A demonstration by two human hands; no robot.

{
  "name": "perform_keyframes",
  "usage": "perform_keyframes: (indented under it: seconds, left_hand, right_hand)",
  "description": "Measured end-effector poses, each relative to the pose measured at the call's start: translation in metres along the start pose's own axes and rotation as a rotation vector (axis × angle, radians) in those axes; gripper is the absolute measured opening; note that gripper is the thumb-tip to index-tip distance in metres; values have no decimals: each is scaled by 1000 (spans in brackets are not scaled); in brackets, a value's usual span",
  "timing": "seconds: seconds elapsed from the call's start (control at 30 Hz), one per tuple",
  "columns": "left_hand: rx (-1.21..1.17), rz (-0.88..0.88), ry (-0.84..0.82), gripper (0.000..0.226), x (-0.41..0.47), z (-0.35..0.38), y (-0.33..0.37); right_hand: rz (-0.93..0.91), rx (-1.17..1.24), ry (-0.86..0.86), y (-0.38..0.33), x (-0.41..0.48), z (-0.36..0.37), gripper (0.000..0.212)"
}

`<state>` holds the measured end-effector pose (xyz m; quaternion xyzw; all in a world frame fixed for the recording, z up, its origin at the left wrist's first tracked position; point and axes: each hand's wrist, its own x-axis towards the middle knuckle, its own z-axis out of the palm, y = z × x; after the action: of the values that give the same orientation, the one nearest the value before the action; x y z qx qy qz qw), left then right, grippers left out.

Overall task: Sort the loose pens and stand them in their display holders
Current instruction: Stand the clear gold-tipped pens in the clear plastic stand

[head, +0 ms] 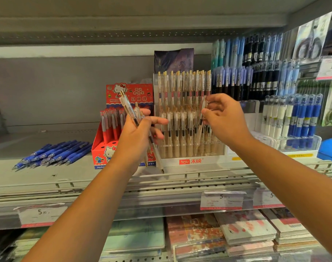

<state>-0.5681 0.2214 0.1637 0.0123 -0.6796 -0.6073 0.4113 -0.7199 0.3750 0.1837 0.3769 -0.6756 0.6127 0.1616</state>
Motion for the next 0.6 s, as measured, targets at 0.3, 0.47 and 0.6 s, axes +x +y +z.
perform_keyframes:
  seconds: [0.3,0.47,0.6]
  left_hand:
    - [-47,-19,-41,20,0,0,-2]
    - [-11,-14,-65,19,1,-2,-3]
    - [-12,-5,-92,19,0,-1,-2]
  right_hand:
    - [-62,-192,-65,9,-6,8,21]
    - [-52,-241,-51,7,-5,6,23]
    - [-145,-316,64,-1,-8,9,30]
